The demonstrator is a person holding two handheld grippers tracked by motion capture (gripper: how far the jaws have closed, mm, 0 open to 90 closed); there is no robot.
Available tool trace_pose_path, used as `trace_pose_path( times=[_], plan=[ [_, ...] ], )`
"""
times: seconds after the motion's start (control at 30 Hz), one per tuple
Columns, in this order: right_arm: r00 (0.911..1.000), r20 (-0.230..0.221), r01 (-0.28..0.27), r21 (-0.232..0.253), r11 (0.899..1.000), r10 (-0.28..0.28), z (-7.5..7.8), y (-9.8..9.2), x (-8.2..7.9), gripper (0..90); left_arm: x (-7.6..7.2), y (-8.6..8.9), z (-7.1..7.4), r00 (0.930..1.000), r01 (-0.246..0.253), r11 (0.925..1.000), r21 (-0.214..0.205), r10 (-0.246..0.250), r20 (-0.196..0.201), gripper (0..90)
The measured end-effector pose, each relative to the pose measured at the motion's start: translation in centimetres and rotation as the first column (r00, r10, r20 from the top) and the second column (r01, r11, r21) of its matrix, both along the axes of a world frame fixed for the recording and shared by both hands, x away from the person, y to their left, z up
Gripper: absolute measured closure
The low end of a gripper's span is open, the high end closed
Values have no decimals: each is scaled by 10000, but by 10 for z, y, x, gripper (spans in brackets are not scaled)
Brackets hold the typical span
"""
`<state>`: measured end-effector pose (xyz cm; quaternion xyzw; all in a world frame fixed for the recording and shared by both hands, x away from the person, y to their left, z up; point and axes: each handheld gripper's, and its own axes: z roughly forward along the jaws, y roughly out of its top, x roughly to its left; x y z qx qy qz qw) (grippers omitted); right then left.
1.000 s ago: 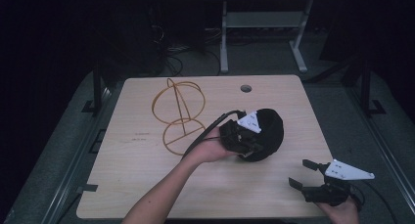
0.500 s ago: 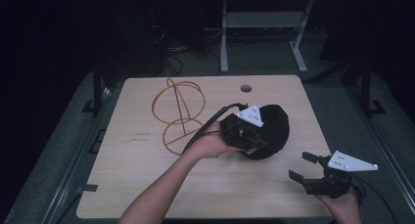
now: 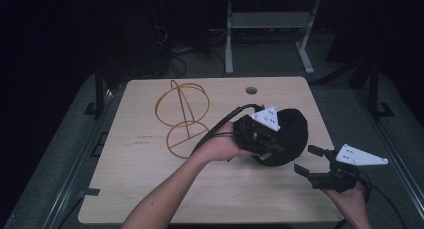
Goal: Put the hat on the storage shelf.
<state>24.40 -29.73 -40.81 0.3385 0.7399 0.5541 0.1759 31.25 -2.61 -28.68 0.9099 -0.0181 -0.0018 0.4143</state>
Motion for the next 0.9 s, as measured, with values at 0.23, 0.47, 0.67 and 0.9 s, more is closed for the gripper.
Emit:
trace_pose_path(
  times=[0.23,0.47,0.67,0.9],
  plan=[
    [9997,233,26,163,9999,-30,2,-1,2,147,-9,-13,3,9982,589,9982,110,-590,48,802],
    [9993,289,-229,330,9992,220,-2,-7,-2,315,-14,-26,4,9956,908,9953,332,-915,183,802],
    [9969,413,-687,497,9964,667,-7,-14,-6,561,-16,-34,3,9939,1050,9931,519,-1066,283,803],
    [9937,533,-1024,665,9925,989,-6,-13,-4,700,-17,-35,6,9920,1181,9917,517,-1201,380,803]
  ],
)
